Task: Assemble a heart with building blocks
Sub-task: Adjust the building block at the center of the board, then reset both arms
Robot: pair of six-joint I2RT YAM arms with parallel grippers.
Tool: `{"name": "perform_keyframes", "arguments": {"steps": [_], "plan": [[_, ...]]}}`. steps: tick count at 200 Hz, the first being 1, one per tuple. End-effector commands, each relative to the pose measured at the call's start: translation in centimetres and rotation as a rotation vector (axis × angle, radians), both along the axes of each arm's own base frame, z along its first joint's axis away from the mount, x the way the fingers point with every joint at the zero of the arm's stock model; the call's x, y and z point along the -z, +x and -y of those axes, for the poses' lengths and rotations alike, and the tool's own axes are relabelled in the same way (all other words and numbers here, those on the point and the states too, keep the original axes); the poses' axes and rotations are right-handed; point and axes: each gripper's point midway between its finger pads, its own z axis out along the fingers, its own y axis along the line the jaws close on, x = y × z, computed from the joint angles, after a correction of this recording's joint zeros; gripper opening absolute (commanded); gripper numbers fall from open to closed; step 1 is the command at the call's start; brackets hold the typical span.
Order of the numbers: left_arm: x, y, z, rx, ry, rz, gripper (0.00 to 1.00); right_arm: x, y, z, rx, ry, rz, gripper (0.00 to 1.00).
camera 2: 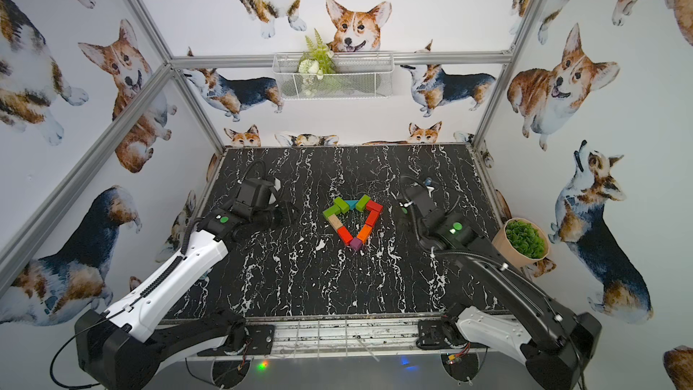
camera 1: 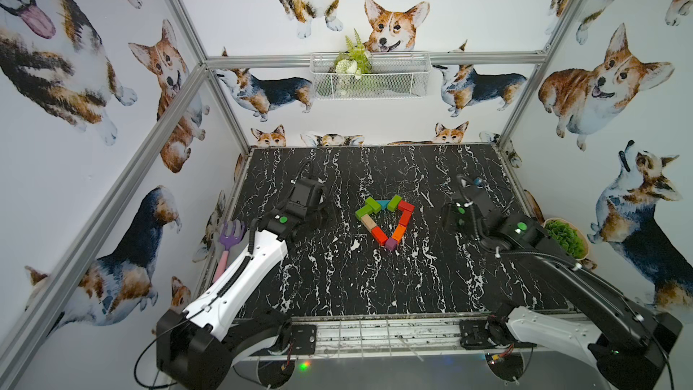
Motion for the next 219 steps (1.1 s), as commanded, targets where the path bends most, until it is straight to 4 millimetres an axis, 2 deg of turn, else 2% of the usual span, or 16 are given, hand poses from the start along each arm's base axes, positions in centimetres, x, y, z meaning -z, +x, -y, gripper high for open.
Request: {"name": "perform_keyframes", "arguments": {"steps": [1,30,46,59,61,65,67,90,92,97,110,129,153,170,182,219], "plan": [[-2.4,0.2,-2.5,-0.041,0.118,0.089,0.5,-1.5,-0.6,2.8,0.032,-0.095,0.085,0.7],[-5.3,0.3,-4.1,-0.093,0.142,0.199,0.59,-2.0,-0.5,4.7,0.109,-0.124,0.158,0.73],[-6.4,0.2,-5.5,-0.145,0.164,0.265,0.67,-0.9,-0.3,4.2,0.081,-0.12,0.18,0.74],[-7.1,0.1,-7.1,-0.218,0.198,0.324,0.79,0.5,0.1,4.0,0.097,-0.078,0.221,0.72],[-7.2,0.1,-7.4,-0.229,0.203,0.332,0.8,0.7,0.2,4.0,0.099,-0.075,0.233,0.75],[-7.4,0.1,-8.1,-0.261,0.222,0.354,0.82,0.9,0.4,4.0,0.1,-0.073,0.263,0.97],[-7.5,0.1,-8.5,-0.276,0.23,0.365,0.82,1.1,0.5,4.0,0.099,-0.077,0.274,1.0],[-7.6,0.7,-10.6,-0.357,0.314,0.522,0.88,1.0,1.6,4.6,0.113,-0.132,0.433,1.0],[-6.5,0.7,-10.7,-0.364,0.327,0.518,0.88,1.0,1.7,4.7,0.122,-0.142,0.441,1.0],[-5.6,0.7,-11.6,-0.408,0.36,0.541,0.91,1.2,2.0,5.2,0.145,-0.172,0.456,0.99],[-4.4,0.7,-13.6,-0.51,0.42,0.623,0.99,2.2,3.3,6.1,0.17,-0.258,0.447,0.99],[-2.8,1.0,-16.3,-0.63,0.504,0.706,1.0,4.8,5.4,7.8,0.21,-0.349,0.354,0.99],[2.1,2.4,-19.6,-0.688,0.579,0.565,1.0,8.3,7.0,12.0,0.343,-0.463,0.281,0.99],[4.6,3.7,-20.0,-0.658,0.613,0.487,1.0,9.4,6.6,14.9,0.452,-0.582,0.267,0.99],[6.0,4.7,-19.7,-0.625,0.628,0.462,1.0,11.1,6.3,16.1,0.492,-0.636,0.232,0.99],[9.9,5.8,-19.0,-0.546,0.669,0.404,1.0,12.2,7.5,15.9,0.432,-0.648,0.228,0.99]]}}
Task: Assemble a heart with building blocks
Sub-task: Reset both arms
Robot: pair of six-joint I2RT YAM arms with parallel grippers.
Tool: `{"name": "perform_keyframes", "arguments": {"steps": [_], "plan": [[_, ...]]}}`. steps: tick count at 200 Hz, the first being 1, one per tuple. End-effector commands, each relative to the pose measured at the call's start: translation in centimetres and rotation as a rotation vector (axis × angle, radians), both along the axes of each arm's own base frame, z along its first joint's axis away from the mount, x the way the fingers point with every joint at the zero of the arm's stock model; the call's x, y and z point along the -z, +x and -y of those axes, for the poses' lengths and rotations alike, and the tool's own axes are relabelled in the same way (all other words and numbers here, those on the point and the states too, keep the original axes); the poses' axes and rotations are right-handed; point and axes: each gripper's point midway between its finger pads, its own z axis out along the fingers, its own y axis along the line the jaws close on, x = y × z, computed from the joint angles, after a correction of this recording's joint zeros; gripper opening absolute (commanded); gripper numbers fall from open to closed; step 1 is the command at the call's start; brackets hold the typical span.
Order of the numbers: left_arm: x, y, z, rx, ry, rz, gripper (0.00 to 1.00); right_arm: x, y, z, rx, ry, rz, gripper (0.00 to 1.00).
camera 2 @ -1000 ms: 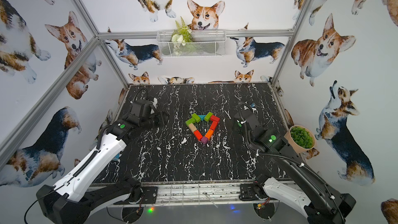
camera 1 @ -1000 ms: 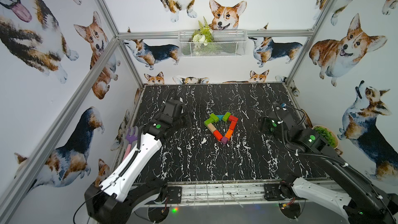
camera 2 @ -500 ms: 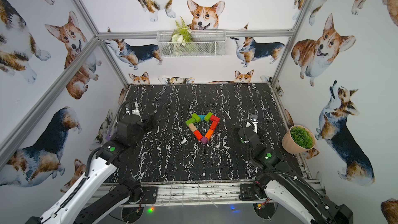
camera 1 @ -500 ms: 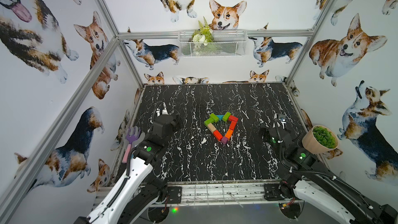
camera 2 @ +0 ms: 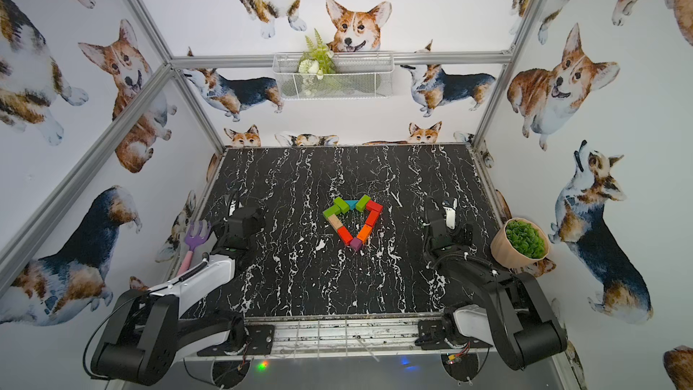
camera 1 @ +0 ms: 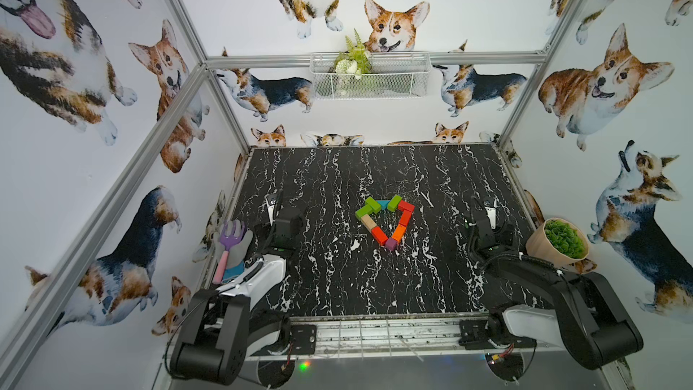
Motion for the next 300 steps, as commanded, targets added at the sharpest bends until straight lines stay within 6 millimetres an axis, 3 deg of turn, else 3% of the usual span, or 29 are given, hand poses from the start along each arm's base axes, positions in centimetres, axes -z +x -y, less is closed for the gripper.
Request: {"name": "perform_keyframes", "arguments": {"steps": [1,27,50,61,75,84,96,103,112,124,143,300], "plan": [[-0.3,1.3,0.5,0.034,0.006,0.049,1.0,-2.3,1.7,-0.1,-0.024,0.002,0.112,0.99],[0.3,2.1,0.8,0.079,-0.015,0.029,1.0,-2.0,2.7,-0.5,-0.116,0.061,0.142,0.99],[0.6,3.2,1.6,0.153,-0.046,0.031,1.0,-1.9,4.3,-0.9,-0.23,0.24,0.219,0.99],[0.2,3.5,1.9,0.183,-0.051,0.068,1.0,-0.9,5.0,-1.4,-0.286,0.332,0.228,0.99],[0.1,3.9,2.3,0.229,-0.034,0.076,1.0,1.6,5.4,-1.6,-0.315,0.337,0.219,1.0],[-0.1,4.1,2.4,0.239,-0.014,0.093,1.0,0.9,5.9,-2.0,-0.347,0.313,0.269,0.99],[0.1,3.9,2.1,0.233,-0.002,0.156,1.0,1.5,5.7,-2.4,-0.344,0.356,0.181,1.0],[0.1,3.7,1.8,0.221,0.012,0.204,1.0,1.4,6.0,-2.2,-0.349,0.348,0.214,0.99],[1.0,3.7,2.7,0.281,-0.007,0.156,1.0,1.2,6.4,-2.1,-0.353,0.348,0.234,1.0],[1.9,4.4,3.3,0.309,-0.008,0.136,1.0,1.8,6.1,-1.9,-0.332,0.389,0.166,0.99],[2.8,4.9,3.0,0.305,-0.035,0.083,1.0,1.4,6.4,-1.8,-0.346,0.374,0.218,0.99],[2.5,5.3,2.8,0.307,-0.034,0.102,1.0,1.6,6.2,-1.8,-0.341,0.378,0.196,1.0]]}}
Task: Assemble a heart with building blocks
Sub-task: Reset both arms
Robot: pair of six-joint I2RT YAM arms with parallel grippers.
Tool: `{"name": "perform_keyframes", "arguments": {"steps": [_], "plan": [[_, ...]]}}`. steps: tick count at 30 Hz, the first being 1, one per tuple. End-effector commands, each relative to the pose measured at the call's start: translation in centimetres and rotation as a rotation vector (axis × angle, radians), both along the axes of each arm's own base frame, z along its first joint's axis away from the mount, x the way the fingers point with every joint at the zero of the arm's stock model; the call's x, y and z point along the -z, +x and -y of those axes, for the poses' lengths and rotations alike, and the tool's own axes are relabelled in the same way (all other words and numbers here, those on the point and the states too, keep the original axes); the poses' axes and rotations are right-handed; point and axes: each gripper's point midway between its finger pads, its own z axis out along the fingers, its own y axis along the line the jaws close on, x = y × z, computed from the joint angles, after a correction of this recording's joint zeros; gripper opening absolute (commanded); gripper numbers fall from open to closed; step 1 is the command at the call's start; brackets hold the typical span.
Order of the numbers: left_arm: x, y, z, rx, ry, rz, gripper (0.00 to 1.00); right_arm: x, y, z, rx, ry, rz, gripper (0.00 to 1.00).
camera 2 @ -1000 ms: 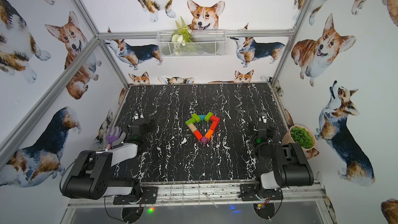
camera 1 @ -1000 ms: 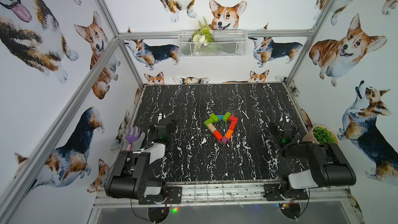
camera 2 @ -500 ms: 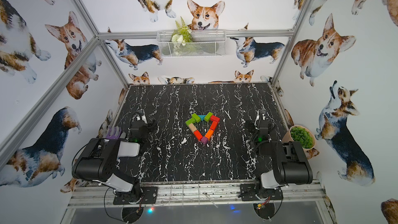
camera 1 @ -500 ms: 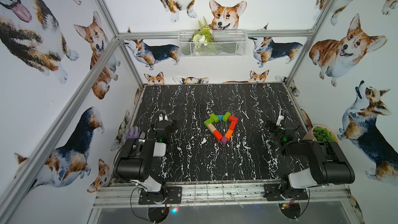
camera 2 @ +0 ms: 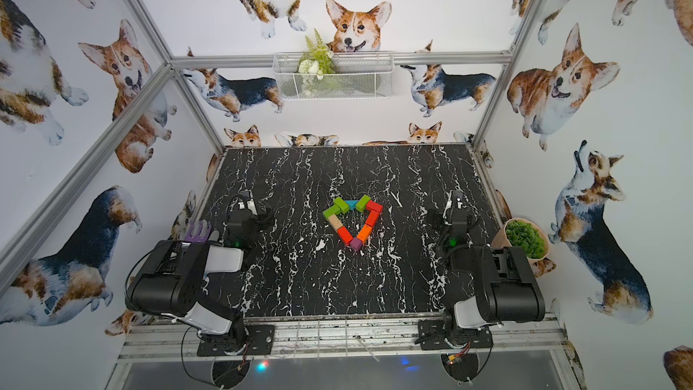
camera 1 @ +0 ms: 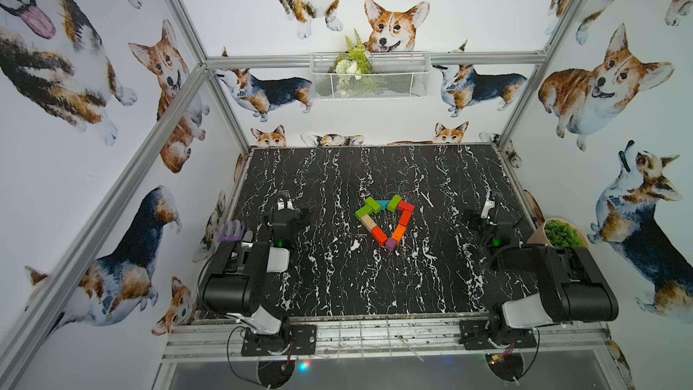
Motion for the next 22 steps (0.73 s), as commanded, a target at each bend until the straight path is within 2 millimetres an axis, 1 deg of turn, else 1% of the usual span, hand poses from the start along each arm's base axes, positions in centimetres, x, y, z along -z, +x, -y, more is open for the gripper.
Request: {"name": "perform_keyframes", "arguments": {"steps": [1,4,6,14,18,22], "plan": [[-0.7,0.4,0.2,0.015,0.007,0.025,1.0,-0.6,0.3,-0.2,-0.011,0.0,0.024,1.0],[-0.7,0.5,0.4,0.029,0.007,0.02,1.0,-0.6,0.3,-0.2,-0.011,0.002,0.025,0.99],[-0.5,0.8,1.6,0.103,0.006,0.004,1.0,-0.6,0.3,-0.1,-0.01,0.002,0.027,0.99],[-0.5,0.8,1.7,0.108,0.004,0.005,1.0,-0.6,0.3,-0.2,-0.01,0.002,0.026,0.99],[0.1,1.5,1.9,0.135,-0.014,-0.034,1.0,-0.6,0.3,-0.2,-0.011,0.002,0.026,0.99],[-0.5,0.6,2.2,0.155,-0.013,0.017,1.0,-0.6,0.3,-0.2,-0.012,0.001,0.026,0.99]]}}
